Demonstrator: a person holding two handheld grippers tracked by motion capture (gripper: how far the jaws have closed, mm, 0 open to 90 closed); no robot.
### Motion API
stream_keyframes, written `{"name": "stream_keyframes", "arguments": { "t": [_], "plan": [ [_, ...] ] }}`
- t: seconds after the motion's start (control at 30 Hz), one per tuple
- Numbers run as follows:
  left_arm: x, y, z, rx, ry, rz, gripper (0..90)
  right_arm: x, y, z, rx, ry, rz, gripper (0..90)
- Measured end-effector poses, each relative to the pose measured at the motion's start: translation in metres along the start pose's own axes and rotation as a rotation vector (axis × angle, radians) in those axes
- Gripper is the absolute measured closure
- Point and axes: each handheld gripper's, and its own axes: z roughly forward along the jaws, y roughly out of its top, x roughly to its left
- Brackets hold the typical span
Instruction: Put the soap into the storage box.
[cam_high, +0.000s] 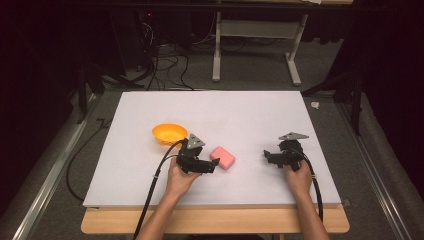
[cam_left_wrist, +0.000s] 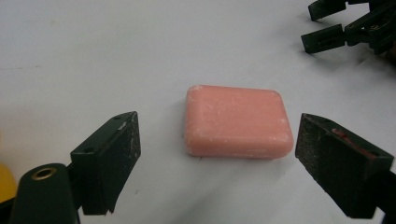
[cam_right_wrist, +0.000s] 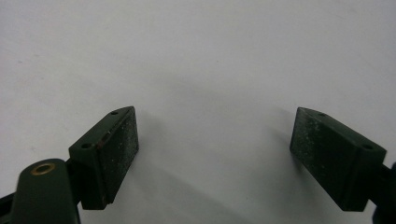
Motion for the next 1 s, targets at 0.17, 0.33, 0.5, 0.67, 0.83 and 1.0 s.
{"name": "stream_keyframes", "arguments": {
  "t": [0.17, 0.33, 0.5, 0.67, 0.83, 1.0],
  "plan": [
    [-0.006, 0.003, 0.011, 0.012, 0.002, 0.02, 14.6, 0.0, 0.0, 0.0, 0.0, 0.0, -0.002, 15.9],
    [-0.011, 0.003, 0.026, 0.033, -0.008, 0.009, 12.5, 0.0, 0.0, 0.0, -0.001, 0.0, -0.002, 15.9],
    [-0.014, 0.001, 0.037, 0.045, -0.018, 0.007, 8.8, 0.0, 0.0, 0.0, -0.001, -0.002, -0.001, 16.0],
    [-0.019, 0.0, 0.046, 0.063, 0.001, 0.025, 8.6, 0.0, 0.0, 0.0, -0.001, -0.002, 0.002, 16.0],
    [-0.021, -0.001, 0.055, 0.09, 0.023, 0.04, 8.6, 0.0, 0.0, 0.0, -0.001, 0.001, 0.002, 15.9],
    [-0.022, -0.005, 0.063, 0.119, 0.043, 0.059, 9.6, 0.0, 0.0, 0.0, 0.0, 0.002, 0.003, 15.9]
  ]
}}
